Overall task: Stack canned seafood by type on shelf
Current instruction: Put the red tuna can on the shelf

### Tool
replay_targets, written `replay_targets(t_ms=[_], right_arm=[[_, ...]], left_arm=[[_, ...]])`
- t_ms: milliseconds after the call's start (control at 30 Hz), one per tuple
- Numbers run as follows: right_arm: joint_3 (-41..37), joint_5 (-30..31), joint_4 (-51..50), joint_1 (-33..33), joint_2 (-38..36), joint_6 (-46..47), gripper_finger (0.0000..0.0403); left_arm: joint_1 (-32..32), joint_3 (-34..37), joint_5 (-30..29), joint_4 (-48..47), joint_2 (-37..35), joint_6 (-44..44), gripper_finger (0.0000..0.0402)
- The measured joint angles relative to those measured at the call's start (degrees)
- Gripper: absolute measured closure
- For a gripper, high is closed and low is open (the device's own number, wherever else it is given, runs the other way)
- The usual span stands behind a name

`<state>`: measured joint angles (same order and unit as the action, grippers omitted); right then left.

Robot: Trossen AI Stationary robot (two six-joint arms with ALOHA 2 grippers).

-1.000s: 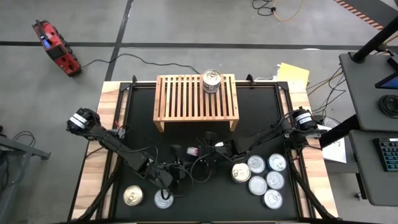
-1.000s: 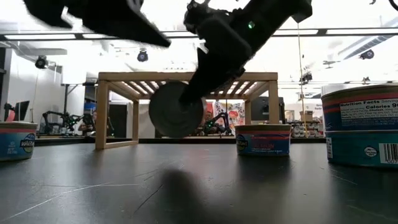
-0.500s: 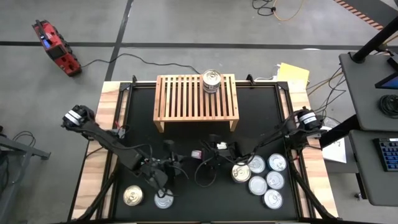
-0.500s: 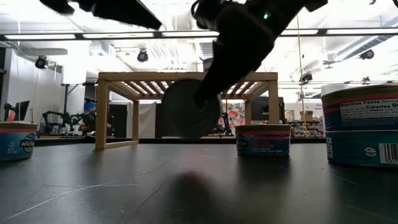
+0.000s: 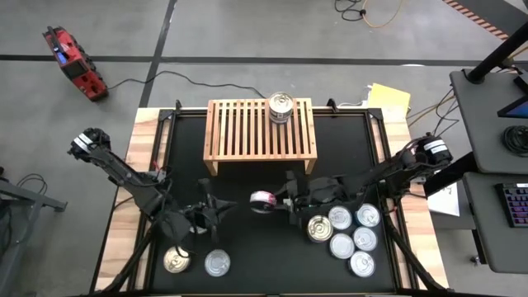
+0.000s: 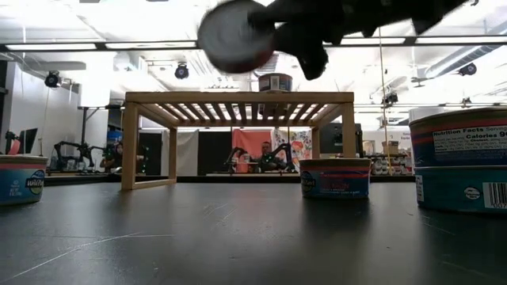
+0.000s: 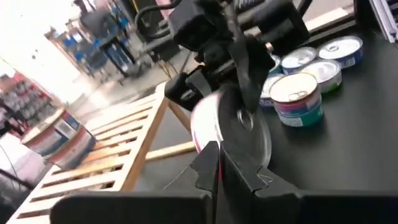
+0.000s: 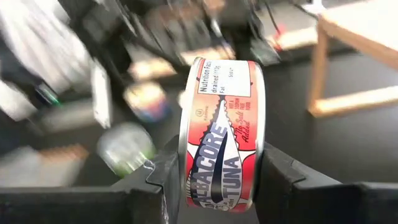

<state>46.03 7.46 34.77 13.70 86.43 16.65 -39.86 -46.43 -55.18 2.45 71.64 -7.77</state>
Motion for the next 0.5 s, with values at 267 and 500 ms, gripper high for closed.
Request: replay_targets(t_ms=[267,500], right_arm=[[-5.8,-3.1,16.5,-1.0,1.1,4.8,0.0268],[-5.4,-2.9,25.1,-1.0,3.2,6.8,0.0268]], left_arm=[[-0.8,13.1,1.4,38.5,-1.3,-12.9,0.0401],[0.1,17.8,-0.4,57.7,0.4,-4.2,0.0401]])
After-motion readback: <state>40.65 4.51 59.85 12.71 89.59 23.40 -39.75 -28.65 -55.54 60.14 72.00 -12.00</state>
